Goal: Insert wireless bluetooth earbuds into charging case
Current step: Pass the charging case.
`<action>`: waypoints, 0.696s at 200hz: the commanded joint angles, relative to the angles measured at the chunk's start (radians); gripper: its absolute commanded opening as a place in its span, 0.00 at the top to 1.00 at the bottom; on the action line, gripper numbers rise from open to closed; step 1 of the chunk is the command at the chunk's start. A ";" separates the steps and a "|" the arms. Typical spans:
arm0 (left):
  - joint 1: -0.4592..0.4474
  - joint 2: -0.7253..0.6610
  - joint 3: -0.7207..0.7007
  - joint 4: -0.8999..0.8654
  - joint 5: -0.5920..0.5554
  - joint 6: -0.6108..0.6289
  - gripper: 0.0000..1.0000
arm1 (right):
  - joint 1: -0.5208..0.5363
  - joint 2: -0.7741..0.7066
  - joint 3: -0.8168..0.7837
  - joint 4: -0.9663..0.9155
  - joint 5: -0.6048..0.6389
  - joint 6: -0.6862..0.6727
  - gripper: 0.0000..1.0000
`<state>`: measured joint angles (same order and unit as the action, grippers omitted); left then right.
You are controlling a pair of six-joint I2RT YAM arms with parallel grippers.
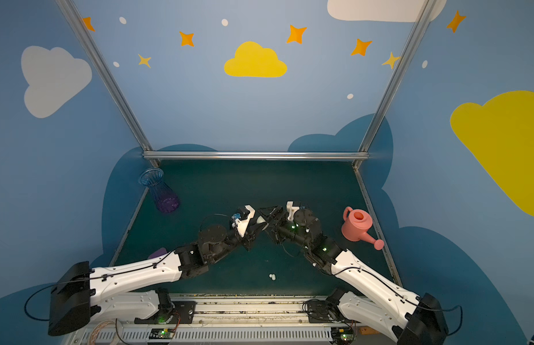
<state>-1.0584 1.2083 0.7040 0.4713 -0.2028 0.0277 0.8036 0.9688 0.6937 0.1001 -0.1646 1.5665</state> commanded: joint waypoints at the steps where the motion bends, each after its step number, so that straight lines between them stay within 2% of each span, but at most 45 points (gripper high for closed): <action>1: -0.009 0.012 0.008 0.060 -0.090 0.040 0.97 | 0.013 -0.003 0.011 0.062 0.020 0.027 0.23; 21: -0.015 0.017 0.005 0.080 -0.114 0.043 0.97 | 0.017 0.007 0.009 0.091 0.023 0.038 0.28; 95: -0.015 0.022 0.005 0.090 -0.132 -0.007 0.97 | 0.033 -0.013 -0.014 0.152 0.073 0.046 0.28; 139: -0.015 0.021 0.023 0.059 -0.135 -0.020 0.97 | 0.033 -0.028 -0.015 0.146 0.086 0.033 0.34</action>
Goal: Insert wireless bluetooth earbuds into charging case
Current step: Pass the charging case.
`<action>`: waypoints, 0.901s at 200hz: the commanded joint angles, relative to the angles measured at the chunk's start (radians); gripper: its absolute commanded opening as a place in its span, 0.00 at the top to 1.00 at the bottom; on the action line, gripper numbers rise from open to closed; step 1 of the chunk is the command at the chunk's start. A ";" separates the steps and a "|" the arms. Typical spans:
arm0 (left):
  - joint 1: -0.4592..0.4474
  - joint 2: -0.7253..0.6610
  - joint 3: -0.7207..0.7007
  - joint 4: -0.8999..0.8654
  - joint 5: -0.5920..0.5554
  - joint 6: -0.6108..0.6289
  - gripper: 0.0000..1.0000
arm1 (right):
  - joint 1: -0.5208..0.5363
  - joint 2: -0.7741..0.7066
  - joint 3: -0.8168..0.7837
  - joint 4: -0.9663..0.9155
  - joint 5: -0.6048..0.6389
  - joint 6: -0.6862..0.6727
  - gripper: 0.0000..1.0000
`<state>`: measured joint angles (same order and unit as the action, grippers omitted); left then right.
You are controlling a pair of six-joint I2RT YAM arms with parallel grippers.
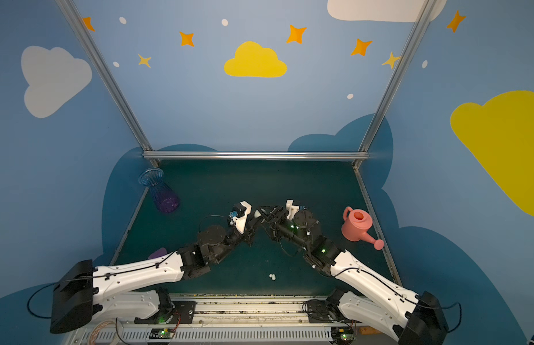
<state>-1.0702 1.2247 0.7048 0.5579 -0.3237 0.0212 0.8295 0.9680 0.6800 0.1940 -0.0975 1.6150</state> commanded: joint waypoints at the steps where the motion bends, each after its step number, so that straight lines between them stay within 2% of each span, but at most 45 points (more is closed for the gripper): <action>1: -0.004 0.005 0.022 -0.029 -0.014 -0.013 0.97 | 0.008 -0.028 -0.003 0.052 0.019 -0.015 0.34; 40: -0.002 0.013 0.028 -0.037 -0.003 -0.030 0.97 | 0.010 -0.020 0.001 0.062 0.017 -0.024 0.36; 108: -0.004 0.016 0.031 -0.045 -0.002 -0.035 0.94 | 0.011 -0.022 0.000 0.078 0.029 -0.028 0.48; 117: -0.003 0.015 0.030 -0.046 0.001 -0.036 0.87 | 0.010 -0.022 -0.002 0.078 0.031 -0.029 0.49; 150: -0.003 0.007 0.033 -0.062 0.004 -0.039 0.43 | 0.008 -0.039 -0.003 0.033 0.061 -0.039 0.52; 180: -0.003 -0.030 0.022 -0.137 -0.008 -0.046 0.08 | -0.006 -0.066 -0.003 -0.050 0.073 -0.076 0.52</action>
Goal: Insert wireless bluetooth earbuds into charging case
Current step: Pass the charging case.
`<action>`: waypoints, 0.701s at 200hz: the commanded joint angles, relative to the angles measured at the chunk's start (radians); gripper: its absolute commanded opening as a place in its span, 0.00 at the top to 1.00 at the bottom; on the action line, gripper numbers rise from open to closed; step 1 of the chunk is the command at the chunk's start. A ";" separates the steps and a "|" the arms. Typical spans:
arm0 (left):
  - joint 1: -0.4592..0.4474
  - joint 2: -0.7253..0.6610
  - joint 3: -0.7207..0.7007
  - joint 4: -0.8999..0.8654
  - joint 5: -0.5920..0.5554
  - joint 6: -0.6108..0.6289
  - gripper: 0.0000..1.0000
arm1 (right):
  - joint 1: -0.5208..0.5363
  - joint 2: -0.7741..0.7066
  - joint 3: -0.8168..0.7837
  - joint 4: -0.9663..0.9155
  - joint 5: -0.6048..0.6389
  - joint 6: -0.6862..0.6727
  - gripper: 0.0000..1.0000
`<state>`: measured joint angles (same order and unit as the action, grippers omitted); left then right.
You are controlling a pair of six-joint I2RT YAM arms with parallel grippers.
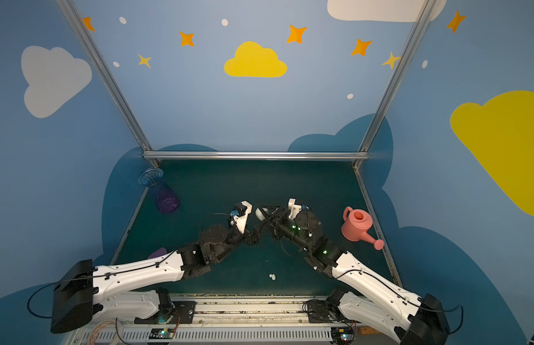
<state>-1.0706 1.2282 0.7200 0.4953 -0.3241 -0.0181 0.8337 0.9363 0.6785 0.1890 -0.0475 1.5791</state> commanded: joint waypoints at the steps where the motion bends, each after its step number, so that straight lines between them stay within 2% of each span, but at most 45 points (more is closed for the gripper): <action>1: -0.003 -0.035 0.005 -0.079 -0.007 -0.007 0.07 | -0.011 -0.036 -0.015 -0.048 0.022 -0.040 0.52; 8: -0.003 -0.052 -0.005 -0.103 -0.005 -0.011 0.00 | -0.016 -0.042 -0.032 -0.072 0.013 -0.043 0.52; 53: 0.002 -0.192 -0.046 -0.301 -0.024 -0.016 0.00 | -0.074 -0.092 -0.037 -0.264 -0.080 -0.120 0.54; 78: 0.022 -0.229 -0.047 -0.419 0.108 0.061 0.00 | -0.133 -0.109 -0.013 -0.379 -0.182 -0.197 0.54; 106: 0.030 -0.194 0.025 -0.592 0.227 0.152 0.00 | -0.186 -0.094 0.052 -0.517 -0.323 -0.315 0.55; 140: 0.104 -0.158 0.105 -0.718 0.409 0.213 0.00 | -0.208 -0.013 0.140 -0.626 -0.510 -0.470 0.54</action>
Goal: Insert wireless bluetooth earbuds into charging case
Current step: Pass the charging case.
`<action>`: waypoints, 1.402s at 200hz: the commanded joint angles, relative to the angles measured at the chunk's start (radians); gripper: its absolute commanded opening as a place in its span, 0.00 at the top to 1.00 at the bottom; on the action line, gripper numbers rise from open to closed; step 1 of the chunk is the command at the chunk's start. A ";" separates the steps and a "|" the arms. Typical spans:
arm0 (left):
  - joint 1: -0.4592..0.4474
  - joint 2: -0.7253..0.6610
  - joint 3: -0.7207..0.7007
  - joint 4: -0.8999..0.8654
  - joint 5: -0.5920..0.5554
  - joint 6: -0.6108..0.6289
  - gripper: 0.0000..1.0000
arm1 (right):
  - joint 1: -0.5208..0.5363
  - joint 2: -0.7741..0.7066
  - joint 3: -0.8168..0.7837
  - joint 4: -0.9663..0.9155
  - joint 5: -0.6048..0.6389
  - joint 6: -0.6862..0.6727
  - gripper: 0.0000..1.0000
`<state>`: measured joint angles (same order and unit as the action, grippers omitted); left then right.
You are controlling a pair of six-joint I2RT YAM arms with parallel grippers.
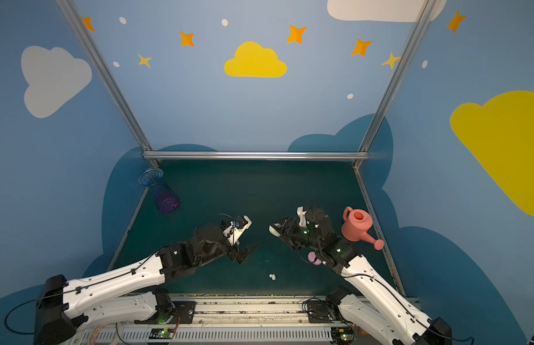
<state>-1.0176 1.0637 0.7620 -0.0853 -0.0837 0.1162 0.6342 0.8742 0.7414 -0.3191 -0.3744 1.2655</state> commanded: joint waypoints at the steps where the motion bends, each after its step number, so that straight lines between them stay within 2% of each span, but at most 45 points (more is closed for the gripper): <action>1: 0.054 0.008 0.065 -0.140 0.175 0.083 0.00 | -0.008 0.051 0.080 -0.120 -0.188 -0.160 0.54; 26: 0.087 0.015 0.105 -0.170 0.261 0.151 0.00 | -0.006 0.106 0.114 -0.157 -0.267 -0.220 0.56; 76: 0.089 0.090 0.197 -0.318 0.437 0.331 0.00 | -0.004 0.148 0.179 -0.212 -0.279 -0.287 0.55; 97: 0.084 0.130 0.224 -0.328 0.441 0.356 0.00 | -0.001 0.150 0.182 -0.217 -0.277 -0.287 0.55; 115: 0.080 0.143 0.209 -0.258 0.424 0.370 0.00 | 0.007 0.155 0.179 -0.208 -0.278 -0.278 0.55; 172: 0.043 0.142 0.206 -0.193 0.366 0.432 0.01 | 0.045 0.201 0.198 -0.197 -0.281 -0.274 0.55; 280: 0.002 0.167 0.203 -0.199 0.352 0.458 0.17 | 0.064 0.252 0.253 -0.212 -0.304 -0.302 0.56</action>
<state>-1.0092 1.2415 0.9646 -0.2951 0.2733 0.5655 0.6914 1.1202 0.9546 -0.5297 -0.6640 0.9867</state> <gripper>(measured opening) 0.855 0.575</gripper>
